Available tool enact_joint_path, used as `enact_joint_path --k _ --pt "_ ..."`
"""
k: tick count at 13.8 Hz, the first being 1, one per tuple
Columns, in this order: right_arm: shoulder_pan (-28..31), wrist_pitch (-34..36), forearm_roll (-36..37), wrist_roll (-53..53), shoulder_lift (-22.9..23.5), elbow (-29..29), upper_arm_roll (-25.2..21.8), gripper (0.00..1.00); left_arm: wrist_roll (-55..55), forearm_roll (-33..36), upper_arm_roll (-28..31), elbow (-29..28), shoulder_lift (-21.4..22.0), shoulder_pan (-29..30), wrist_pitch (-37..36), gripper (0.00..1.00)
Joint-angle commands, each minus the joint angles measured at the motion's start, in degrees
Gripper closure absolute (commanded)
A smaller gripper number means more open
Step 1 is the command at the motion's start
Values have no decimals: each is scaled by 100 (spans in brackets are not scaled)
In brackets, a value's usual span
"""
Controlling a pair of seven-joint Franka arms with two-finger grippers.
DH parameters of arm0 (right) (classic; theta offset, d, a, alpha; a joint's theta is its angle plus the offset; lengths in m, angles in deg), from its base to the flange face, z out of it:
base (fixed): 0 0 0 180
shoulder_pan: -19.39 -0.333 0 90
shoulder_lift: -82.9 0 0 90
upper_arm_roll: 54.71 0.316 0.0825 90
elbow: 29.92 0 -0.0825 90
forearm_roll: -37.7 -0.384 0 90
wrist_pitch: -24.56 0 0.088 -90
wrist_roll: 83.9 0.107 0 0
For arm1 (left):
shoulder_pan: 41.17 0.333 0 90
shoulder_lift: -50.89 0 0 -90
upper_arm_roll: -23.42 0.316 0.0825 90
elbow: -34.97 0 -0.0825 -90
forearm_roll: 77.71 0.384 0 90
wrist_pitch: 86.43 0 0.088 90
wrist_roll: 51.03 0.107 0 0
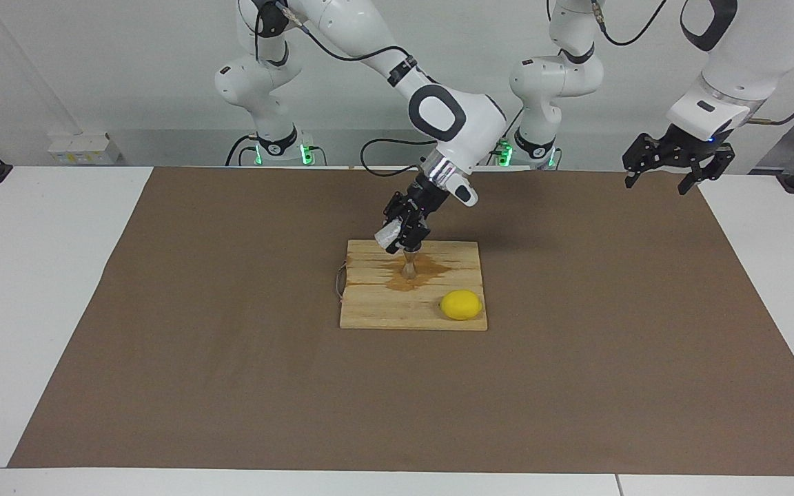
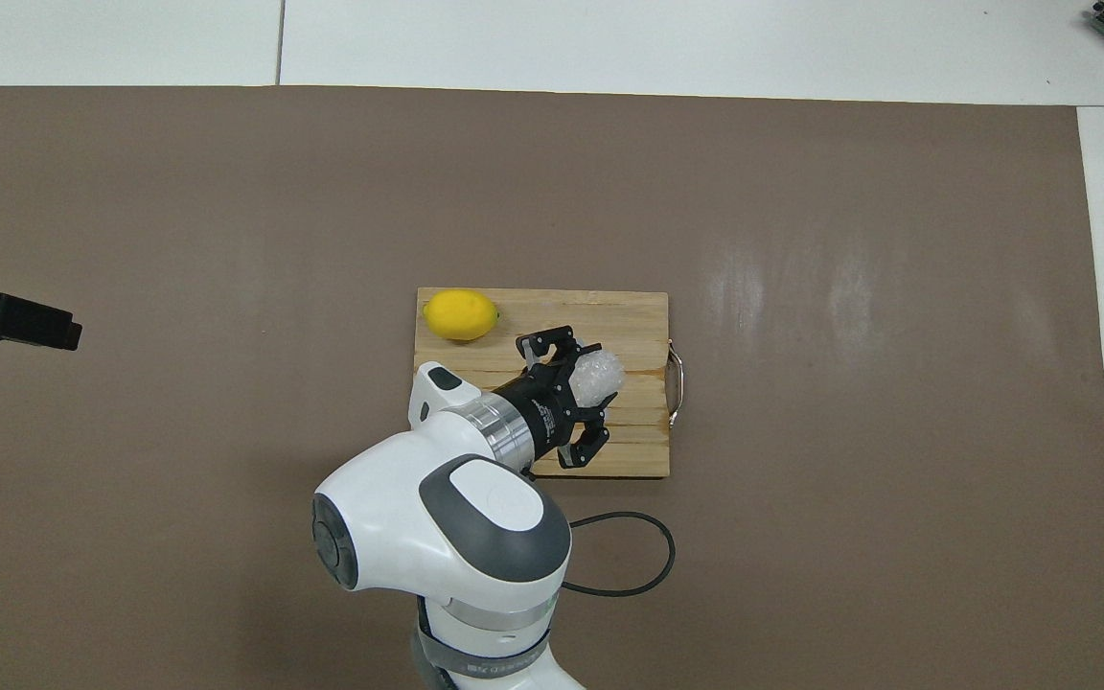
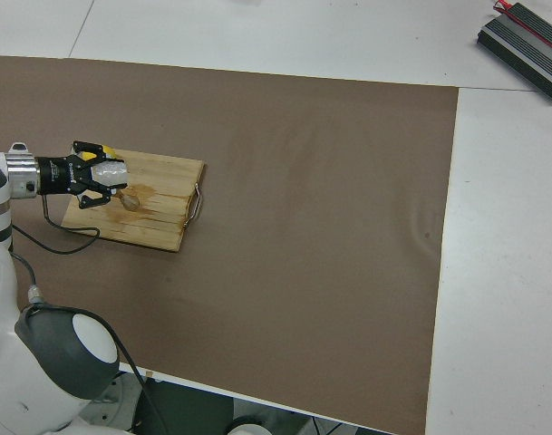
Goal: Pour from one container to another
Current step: 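Tilt the white cup with the right gripper into the metal cup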
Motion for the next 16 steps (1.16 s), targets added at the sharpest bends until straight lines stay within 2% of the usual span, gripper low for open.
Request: enact_joint_path --k 1,8,16 --pt "-33 -40 324 1 -210 -281 16 61 63 8 50 -69 36 -30 111 0" --pt "-191 -40 799 264 -210 -324 16 61 55 8 41 -69 36 -30 137 0" --pt "-217 -67 923 406 -263 -491 16 61 55 8 41 -69 36 -30 137 0"
